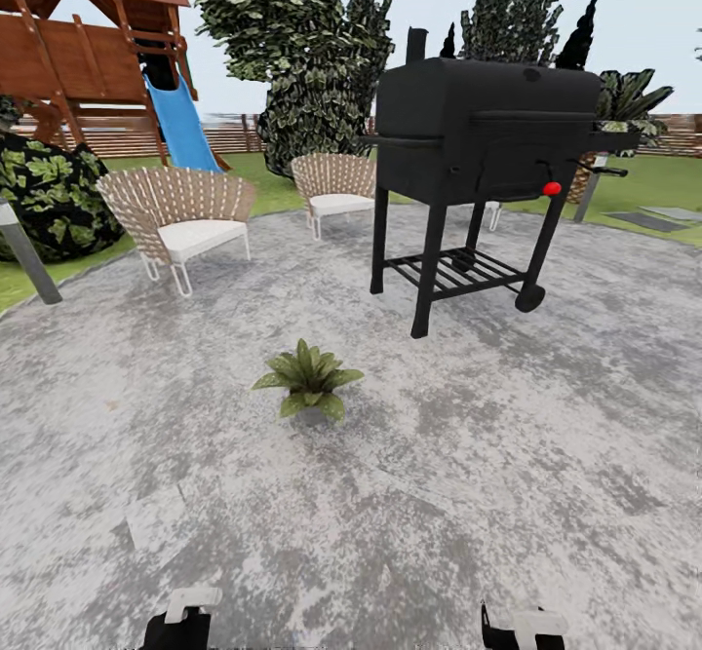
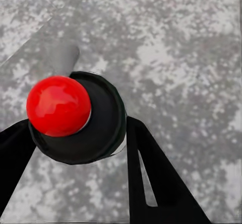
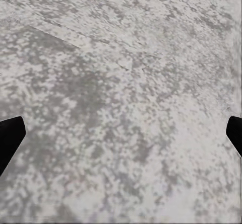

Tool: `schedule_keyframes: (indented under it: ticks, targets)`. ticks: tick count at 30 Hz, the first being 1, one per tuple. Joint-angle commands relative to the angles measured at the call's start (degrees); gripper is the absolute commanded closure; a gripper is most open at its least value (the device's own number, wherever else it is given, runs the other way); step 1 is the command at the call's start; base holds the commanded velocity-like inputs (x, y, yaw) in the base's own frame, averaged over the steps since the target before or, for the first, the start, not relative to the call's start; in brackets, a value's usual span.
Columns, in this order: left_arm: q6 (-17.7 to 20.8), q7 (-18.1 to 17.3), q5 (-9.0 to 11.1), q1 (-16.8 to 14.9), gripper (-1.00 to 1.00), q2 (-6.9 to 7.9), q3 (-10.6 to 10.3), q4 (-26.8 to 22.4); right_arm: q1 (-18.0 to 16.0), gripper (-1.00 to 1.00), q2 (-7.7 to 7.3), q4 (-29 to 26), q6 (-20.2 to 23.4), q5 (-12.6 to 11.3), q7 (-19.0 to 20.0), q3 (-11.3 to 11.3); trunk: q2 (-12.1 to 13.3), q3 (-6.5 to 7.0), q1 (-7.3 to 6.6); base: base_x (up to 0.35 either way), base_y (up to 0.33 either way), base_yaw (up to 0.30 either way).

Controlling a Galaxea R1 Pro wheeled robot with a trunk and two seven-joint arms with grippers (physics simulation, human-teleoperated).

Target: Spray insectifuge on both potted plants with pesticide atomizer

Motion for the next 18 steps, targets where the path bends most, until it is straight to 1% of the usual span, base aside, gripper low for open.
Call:
schedule_keyframes:
  ticks: [1, 6, 8, 18]
  targets:
    - [-0.2, -0.3, 0.3, 0.0, 1.0, 0.02, -0.1, 0.0, -0.1, -1.0, 0.01, 0.1, -0.2, 0.6, -0.2, -0.4, 0.0, -0.05, -0.04, -0.232, 0.233, -0.269]
    - [-0.1, -0.2, 0.2, 0.0, 1.0, 0.1, 0.0, 0.1, -0.1, -1.0, 0.1, 0.1, -0.2, 0.6, -0.2, -0.4, 0.0, -0.05, -0.04, -0.232, 0.234, -0.269]
    - [-0.2, -0.2, 0.2, 0.0, 1.0, 0.1, 0.0, 0.1, -0.1, -1.0, 0.1, 0.1, -0.2, 0.6, -0.2, -0.4, 0.0, -0.05, -0.04, -0.115, 0.114, -0.175]
    - [-0.2, -0.2, 0.2, 0.0, 1.0, 0.1, 0.0, 0.0, -0.1, -1.0, 0.1, 0.1, -0.2, 0.6, -0.2, -0.4, 0.0, -0.05, -0.04, -0.008, 0.008, -0.013]
